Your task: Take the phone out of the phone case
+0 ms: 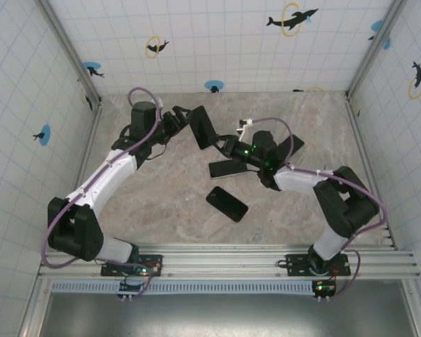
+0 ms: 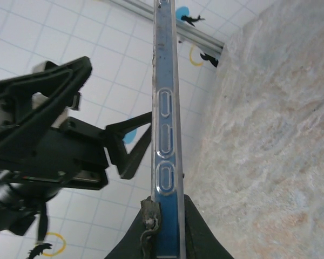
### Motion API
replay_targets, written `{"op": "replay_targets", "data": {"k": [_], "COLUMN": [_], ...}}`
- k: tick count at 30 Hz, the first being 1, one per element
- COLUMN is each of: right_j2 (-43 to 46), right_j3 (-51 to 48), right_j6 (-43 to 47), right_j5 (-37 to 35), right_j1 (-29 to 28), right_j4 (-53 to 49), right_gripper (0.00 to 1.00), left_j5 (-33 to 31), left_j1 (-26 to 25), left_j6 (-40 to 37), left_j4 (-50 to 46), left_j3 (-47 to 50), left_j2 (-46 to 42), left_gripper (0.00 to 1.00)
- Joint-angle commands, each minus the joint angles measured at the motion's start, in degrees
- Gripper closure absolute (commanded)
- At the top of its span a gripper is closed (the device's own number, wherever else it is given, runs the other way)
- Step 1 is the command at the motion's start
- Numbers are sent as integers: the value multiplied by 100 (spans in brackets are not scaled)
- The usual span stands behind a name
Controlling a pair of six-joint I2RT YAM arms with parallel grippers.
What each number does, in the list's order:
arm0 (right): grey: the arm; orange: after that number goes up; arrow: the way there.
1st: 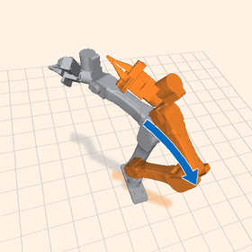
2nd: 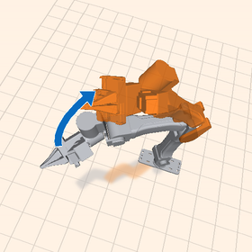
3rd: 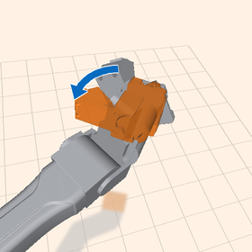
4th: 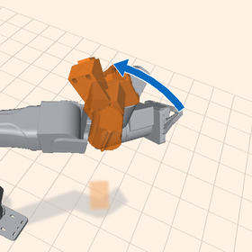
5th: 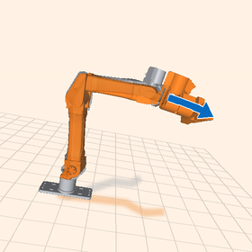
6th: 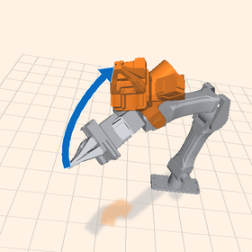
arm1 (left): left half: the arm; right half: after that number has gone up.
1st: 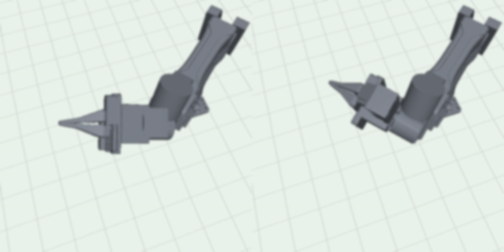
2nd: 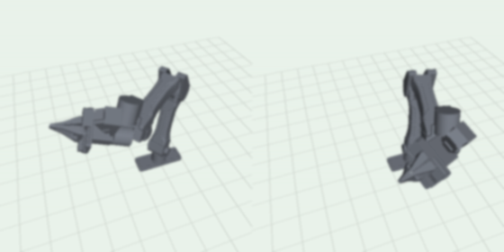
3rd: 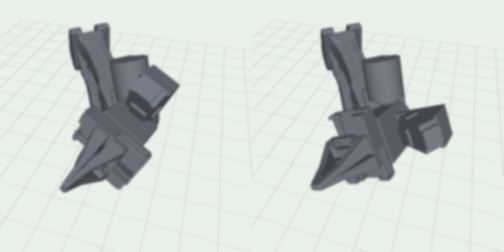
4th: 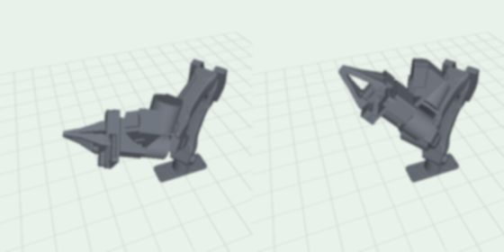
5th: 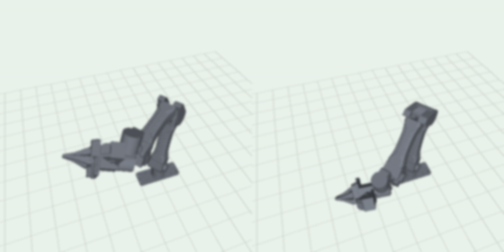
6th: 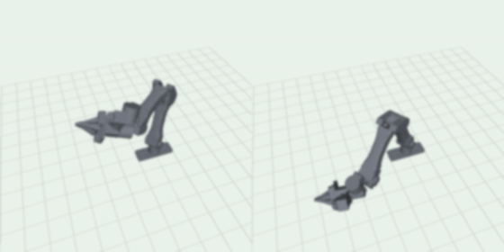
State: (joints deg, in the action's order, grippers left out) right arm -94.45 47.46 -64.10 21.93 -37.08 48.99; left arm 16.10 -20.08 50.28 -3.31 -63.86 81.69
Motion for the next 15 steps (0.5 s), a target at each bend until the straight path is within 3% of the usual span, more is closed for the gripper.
{"op": "replay_targets", "data": {"k": [1, 8, 15], "right_j2": [419, 645, 802], "right_j3": [-142, -263, -334], "right_j6": [-176, -497, -718], "right_j5": [-353, -579, -704], "right_j1": [8, -8, -18], "right_j4": [792, 1162, 1440], "right_gripper": [100, 100, 100], "left_j5": [833, 1468, 1676], "left_j1": [28, 21, 19], "left_j6": [351, 971, 1084], "left_j4": [1069, 2237, 2385], "left_j3": [125, 185, 141], "left_j2": [-56, 178, 368], "left_gripper": [6, 16, 22]}}
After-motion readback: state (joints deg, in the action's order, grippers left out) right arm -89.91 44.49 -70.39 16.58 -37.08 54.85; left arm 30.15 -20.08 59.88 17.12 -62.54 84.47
